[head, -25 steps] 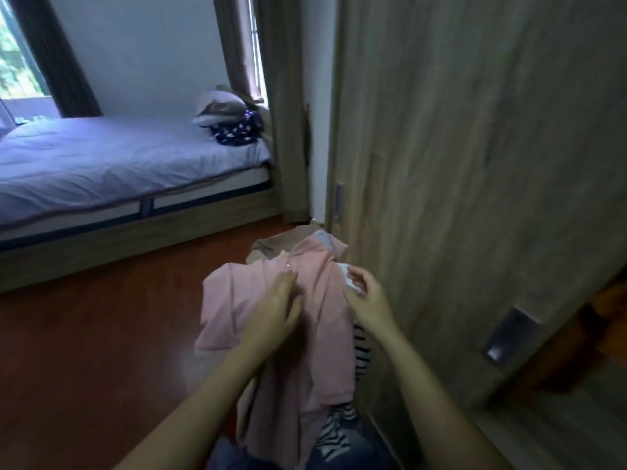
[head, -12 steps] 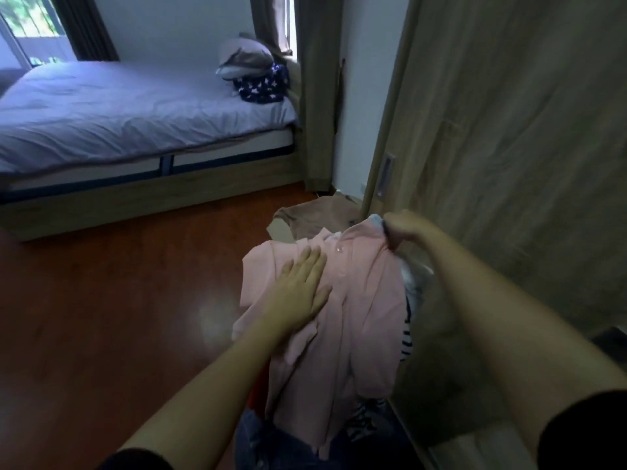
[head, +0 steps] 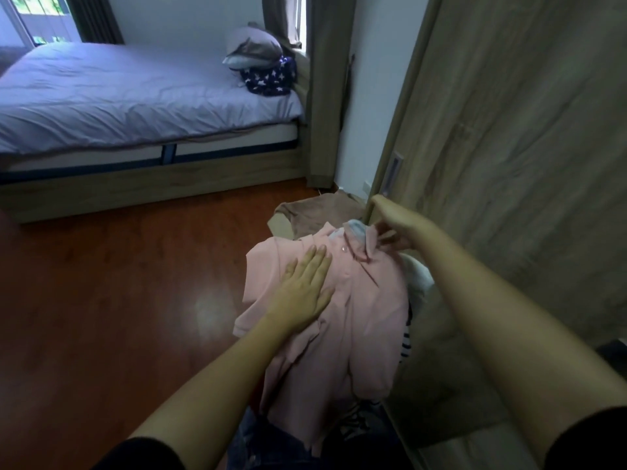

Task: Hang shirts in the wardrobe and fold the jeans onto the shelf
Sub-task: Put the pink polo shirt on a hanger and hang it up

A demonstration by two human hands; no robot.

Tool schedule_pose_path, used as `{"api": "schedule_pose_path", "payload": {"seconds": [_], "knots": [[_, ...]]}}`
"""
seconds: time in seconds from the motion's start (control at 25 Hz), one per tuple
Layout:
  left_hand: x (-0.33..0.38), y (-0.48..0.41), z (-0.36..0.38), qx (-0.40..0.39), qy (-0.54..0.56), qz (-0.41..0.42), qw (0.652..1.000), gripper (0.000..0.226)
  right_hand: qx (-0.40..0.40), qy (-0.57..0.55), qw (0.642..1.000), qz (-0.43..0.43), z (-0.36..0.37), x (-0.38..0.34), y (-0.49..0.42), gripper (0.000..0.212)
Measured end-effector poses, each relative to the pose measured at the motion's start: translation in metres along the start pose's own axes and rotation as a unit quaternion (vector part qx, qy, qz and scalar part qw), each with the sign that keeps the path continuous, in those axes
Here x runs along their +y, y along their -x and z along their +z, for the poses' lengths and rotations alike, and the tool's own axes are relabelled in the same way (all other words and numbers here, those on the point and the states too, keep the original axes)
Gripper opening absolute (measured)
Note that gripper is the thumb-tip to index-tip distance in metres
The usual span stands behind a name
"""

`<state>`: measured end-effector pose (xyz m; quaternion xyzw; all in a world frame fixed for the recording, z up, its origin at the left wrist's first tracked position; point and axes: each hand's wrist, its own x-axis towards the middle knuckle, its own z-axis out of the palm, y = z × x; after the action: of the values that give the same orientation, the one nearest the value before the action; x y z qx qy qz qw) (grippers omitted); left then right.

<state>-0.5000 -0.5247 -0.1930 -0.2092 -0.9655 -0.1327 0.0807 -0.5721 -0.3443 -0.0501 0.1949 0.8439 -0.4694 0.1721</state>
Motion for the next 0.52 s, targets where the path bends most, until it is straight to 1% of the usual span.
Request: {"api": "schedule_pose_path", "payload": {"seconds": [0.04, 0.08, 0.12, 0.24, 0.28, 0.36, 0.4, 0.44, 0.48, 0.52], "knots": [[0.0, 0.0, -0.001, -0.004, 0.001, -0.001, 1.0, 0.064, 0.032, -0.001, 0.999, -0.015, 0.002, 0.003, -0.001, 0.043], [-0.001, 0.0, -0.001, -0.01, 0.004, -0.001, 1.0, 0.064, 0.063, 0.03, 0.997, -0.028, 0.004, 0.007, 0.0, 0.037], [-0.001, 0.0, -0.002, -0.015, 0.008, 0.0, 1.0, 0.064, 0.076, 0.073, 0.994, -0.035, 0.005, 0.01, 0.003, 0.028], [0.0, 0.002, -0.007, -0.029, 0.021, 0.009, 0.999, 0.063, 0.055, 0.158, 0.984, -0.057, 0.004, 0.016, 0.012, 0.012], [0.001, 0.002, -0.011, -0.038, 0.039, 0.005, 0.999, 0.062, 0.057, 0.185, 0.978, -0.073, 0.001, 0.017, 0.015, 0.012], [0.006, 0.001, -0.02, -0.049, 0.123, -0.015, 0.991, 0.057, 0.089, 0.246, 0.961, -0.086, -0.003, 0.017, 0.029, 0.023], [0.009, 0.0, -0.027, -0.032, 0.193, -0.032, 0.98, 0.052, 0.111, 0.258, 0.955, -0.094, -0.005, 0.017, 0.038, 0.023], [0.012, -0.001, -0.035, 0.013, 0.271, -0.054, 0.961, 0.045, 0.139, 0.262, 0.948, -0.117, -0.008, 0.018, 0.046, 0.023], [0.017, -0.003, -0.047, 0.085, 0.326, -0.076, 0.938, 0.035, 0.17, 0.252, 0.941, -0.149, -0.012, 0.017, 0.058, 0.026], [0.022, -0.006, -0.062, 0.164, 0.344, -0.091, 0.92, 0.027, 0.201, 0.239, 0.929, -0.196, -0.017, 0.015, 0.071, 0.031]]}}
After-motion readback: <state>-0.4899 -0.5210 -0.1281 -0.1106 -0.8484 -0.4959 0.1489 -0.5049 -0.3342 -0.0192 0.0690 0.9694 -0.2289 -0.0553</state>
